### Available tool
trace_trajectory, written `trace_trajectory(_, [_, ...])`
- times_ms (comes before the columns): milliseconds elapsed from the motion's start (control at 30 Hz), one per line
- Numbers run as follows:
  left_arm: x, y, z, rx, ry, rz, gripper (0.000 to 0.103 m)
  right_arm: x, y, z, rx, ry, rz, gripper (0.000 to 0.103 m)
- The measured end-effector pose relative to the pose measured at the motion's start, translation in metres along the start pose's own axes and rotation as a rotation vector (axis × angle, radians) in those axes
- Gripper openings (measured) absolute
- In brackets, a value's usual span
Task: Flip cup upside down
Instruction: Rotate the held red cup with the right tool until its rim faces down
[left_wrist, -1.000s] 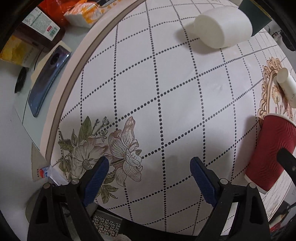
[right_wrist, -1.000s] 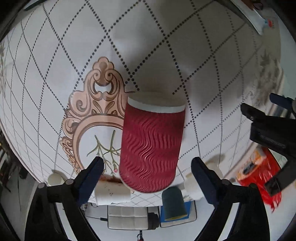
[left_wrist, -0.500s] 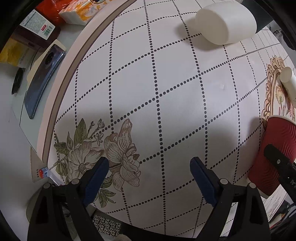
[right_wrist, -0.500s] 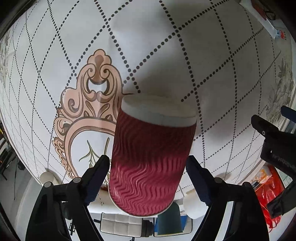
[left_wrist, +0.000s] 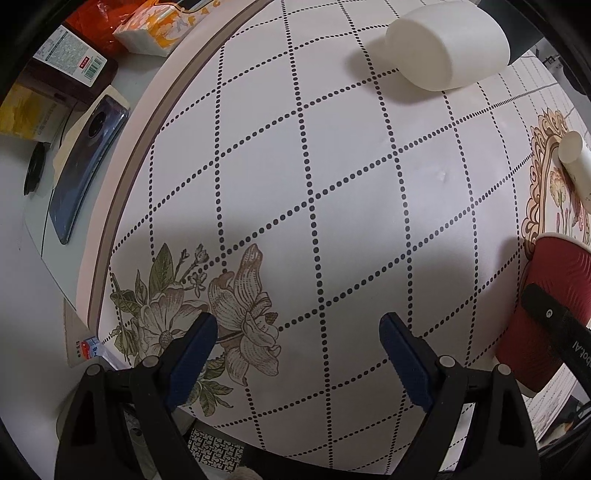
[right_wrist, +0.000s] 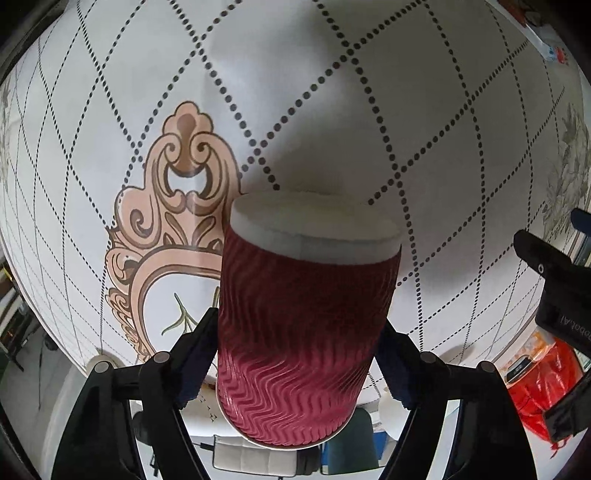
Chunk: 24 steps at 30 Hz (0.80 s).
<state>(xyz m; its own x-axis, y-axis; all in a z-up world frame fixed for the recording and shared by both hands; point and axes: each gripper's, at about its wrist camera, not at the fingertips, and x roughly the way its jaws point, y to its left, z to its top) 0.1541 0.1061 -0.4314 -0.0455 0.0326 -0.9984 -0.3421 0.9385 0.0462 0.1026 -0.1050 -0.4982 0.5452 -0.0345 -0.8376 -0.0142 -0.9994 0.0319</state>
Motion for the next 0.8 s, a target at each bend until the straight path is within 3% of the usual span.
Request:
trace_trajectory(467, [-0.012, 0.009, -0.003, 0.017, -0.022, 0.012, 0.09, -0.013, -0.024, -0.004, 0.178, -0.014, 0.007, 0.078])
trace_trajectory(800, [-0.021, -0.009, -0.006, 0.064, -0.043, 0.028, 0.09, -0.014, -0.043, -0.031, 0.597, -0.053, 0.159, 0.078])
